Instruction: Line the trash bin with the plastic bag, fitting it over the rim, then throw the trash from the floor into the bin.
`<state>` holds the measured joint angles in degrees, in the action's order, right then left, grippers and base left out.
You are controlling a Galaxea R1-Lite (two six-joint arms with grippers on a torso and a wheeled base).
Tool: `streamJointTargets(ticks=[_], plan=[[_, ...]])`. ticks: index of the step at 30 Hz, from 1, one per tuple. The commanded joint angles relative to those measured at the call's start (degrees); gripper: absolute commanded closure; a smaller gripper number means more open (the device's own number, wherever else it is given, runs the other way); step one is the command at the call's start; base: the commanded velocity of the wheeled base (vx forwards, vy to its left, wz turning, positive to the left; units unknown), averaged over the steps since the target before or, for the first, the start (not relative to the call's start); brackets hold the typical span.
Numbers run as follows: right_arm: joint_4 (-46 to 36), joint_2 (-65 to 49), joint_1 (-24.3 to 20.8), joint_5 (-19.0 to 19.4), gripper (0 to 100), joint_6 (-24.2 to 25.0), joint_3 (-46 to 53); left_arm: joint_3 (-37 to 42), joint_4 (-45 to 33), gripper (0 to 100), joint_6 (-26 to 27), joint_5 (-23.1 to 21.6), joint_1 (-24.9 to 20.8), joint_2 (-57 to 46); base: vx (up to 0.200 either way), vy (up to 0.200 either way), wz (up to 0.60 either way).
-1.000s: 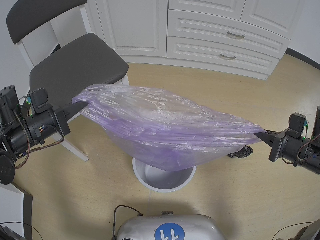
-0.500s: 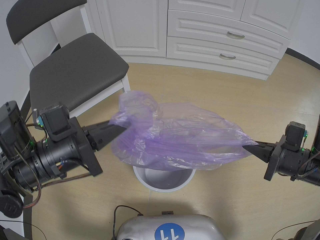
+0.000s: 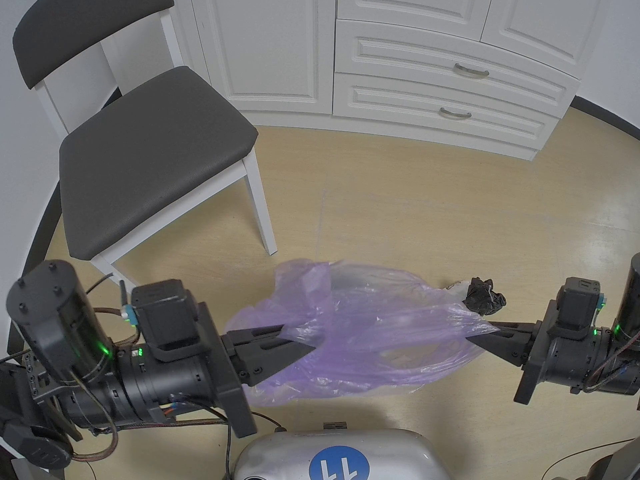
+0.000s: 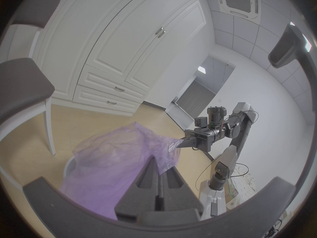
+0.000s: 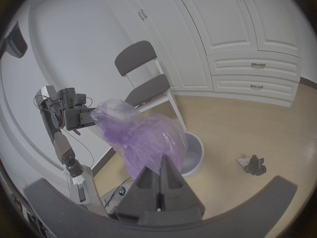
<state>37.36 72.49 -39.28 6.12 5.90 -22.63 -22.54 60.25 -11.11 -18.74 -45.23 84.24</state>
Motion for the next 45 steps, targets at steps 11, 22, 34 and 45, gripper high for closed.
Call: streamJointTargets(ticks=[11, 22, 34, 45], plan=[[28.5, 26.0, 0.8, -0.2, 100, 11.1, 0.7, -3.9, 25.4, 100, -12.2, 0.2, 5.8, 24.8, 0.000, 0.000, 0.00], [44.2, 35.6, 0.2, 0.0, 100, 12.3, 2.9, -6.7, 27.5, 100, -13.9, 2.8, 4.4, 33.4, 0.000, 0.000, 0.00], [52.6, 43.3, 1.5, 0.1, 100, 12.2, 4.1, -12.6, 27.6, 100, -15.3, 9.6, 4.6, 40.6, 0.000, 0.000, 0.00], [52.6, 51.4, 1.9, -0.1, 100, 16.5, -0.6, -12.8, 27.6, 100, -15.1, 9.9, 5.7, 41.7, 0.000, 0.000, 0.00]])
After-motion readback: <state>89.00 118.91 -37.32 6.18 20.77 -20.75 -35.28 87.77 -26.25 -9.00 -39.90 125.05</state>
